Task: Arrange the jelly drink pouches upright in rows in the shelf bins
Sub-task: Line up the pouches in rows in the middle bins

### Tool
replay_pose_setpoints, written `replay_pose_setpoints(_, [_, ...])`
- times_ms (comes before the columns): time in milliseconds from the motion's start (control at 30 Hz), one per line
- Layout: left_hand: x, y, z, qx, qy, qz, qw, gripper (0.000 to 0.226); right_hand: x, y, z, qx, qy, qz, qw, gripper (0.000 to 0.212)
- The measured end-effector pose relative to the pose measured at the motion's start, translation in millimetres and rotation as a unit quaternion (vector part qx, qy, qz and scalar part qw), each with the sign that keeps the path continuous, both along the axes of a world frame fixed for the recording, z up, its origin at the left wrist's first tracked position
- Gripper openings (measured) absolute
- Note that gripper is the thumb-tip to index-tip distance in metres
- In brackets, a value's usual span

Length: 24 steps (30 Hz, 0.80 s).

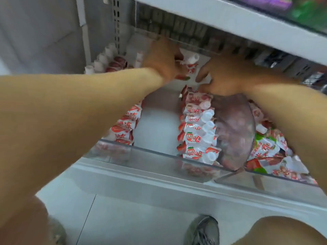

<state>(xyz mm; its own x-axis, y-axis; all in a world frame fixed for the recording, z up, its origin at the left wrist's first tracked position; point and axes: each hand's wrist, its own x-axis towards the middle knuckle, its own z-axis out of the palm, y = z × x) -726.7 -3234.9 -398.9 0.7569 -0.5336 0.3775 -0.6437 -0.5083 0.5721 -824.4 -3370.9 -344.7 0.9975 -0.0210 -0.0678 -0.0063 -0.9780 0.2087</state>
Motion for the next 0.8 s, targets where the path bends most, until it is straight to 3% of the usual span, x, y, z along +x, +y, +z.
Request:
replay_pose_setpoints(200, [18.3,-33.1,-17.4,-0.016,0.061,0.034,0.997,0.043,-0.1,-15.2,-0.9,0.009,0.007,0.038,0.999,0.040])
replay_pose_setpoints(433, [5.9,-42.0,-22.3,0.001,-0.037,0.018,0.999,0.018,2.7,-17.1,-9.5,-0.065,0.022,0.065,0.996,0.036])
replay_pose_setpoints(633, [5.6,-35.4,-21.8,0.054,0.071,-0.018,0.996,0.017,3.9,-14.5,-7.1,-0.031,-0.001,0.074,0.997,0.026])
replay_pose_setpoints(800, [4.9,-40.0,-23.6,0.027,0.074,-0.027,0.997,0.028,-2.7,-16.4,-5.4,0.010,-0.021,0.088,0.996,0.017])
